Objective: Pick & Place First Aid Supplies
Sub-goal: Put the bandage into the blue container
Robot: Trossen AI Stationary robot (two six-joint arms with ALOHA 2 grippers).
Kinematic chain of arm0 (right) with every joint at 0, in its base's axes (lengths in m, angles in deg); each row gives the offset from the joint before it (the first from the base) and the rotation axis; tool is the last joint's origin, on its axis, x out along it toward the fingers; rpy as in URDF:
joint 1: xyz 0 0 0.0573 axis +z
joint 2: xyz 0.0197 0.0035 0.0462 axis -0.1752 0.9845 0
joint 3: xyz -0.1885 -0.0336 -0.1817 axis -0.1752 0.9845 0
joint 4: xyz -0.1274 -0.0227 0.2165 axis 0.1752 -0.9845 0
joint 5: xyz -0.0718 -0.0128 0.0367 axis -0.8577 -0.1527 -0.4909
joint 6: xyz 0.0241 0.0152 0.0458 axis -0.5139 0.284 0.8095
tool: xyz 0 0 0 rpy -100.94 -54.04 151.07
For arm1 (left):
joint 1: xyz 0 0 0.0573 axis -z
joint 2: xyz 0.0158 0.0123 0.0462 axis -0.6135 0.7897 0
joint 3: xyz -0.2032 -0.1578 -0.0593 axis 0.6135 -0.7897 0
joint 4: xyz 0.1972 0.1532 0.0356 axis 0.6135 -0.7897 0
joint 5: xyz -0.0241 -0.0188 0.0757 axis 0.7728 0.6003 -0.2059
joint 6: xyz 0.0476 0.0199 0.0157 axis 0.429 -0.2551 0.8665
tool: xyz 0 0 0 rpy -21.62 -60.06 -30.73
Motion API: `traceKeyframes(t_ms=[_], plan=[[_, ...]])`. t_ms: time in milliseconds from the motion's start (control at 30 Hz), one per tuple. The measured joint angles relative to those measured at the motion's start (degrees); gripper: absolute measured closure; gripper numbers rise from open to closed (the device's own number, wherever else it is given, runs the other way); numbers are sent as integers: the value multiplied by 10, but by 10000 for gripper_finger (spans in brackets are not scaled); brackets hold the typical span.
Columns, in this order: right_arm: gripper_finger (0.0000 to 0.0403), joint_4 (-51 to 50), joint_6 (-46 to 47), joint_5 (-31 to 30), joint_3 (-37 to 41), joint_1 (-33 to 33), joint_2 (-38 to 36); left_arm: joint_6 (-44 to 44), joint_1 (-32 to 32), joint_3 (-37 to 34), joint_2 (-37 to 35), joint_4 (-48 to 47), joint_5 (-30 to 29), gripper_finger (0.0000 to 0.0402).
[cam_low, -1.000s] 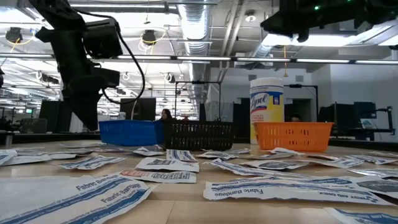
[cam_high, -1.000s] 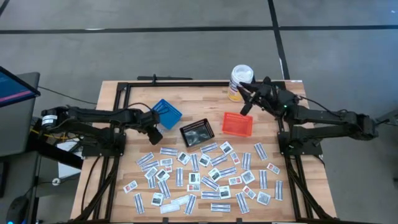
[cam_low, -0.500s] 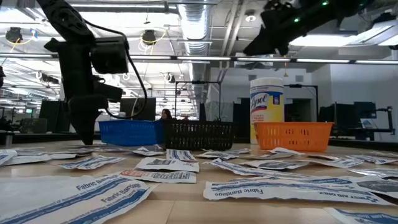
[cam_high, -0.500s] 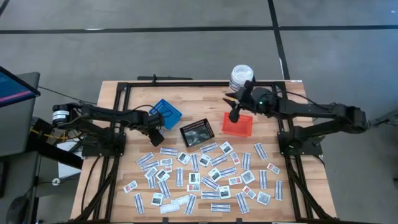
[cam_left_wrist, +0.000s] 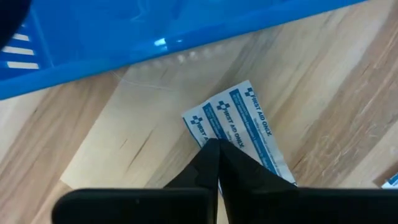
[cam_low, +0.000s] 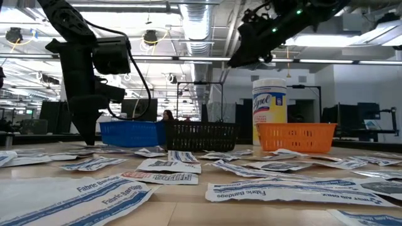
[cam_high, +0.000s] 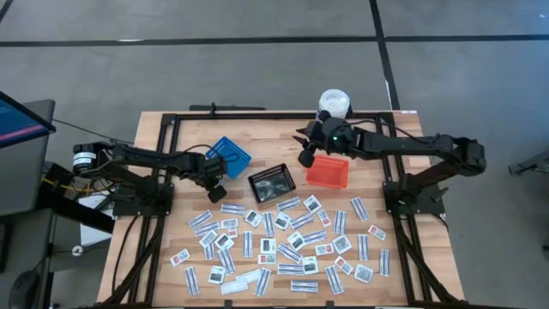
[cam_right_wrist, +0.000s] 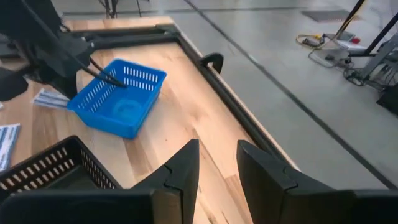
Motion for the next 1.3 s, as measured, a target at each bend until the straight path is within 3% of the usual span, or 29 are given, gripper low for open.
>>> traceKeyframes(t_ms=[367, 567, 800, 1000, 1300], plan=[[301, -3, 0, 37, -99, -3, 127, 0, 1, -3, -65, 5, -2, 397], [301, -76, -39, 37, -157, -3, 173, -5, 1, -2, -77, 5, 0, 389], [301, -107, -39, 37, -170, -1, 181, -5, 1, -15, -44, 17, 28, 354], [301, -114, -39, 37, -170, -1, 181, -2, 1, -28, -29, 40, -34, 307], [301, -115, -39, 37, -170, -1, 181, 26, 1, -40, -34, 57, -29, 257]])
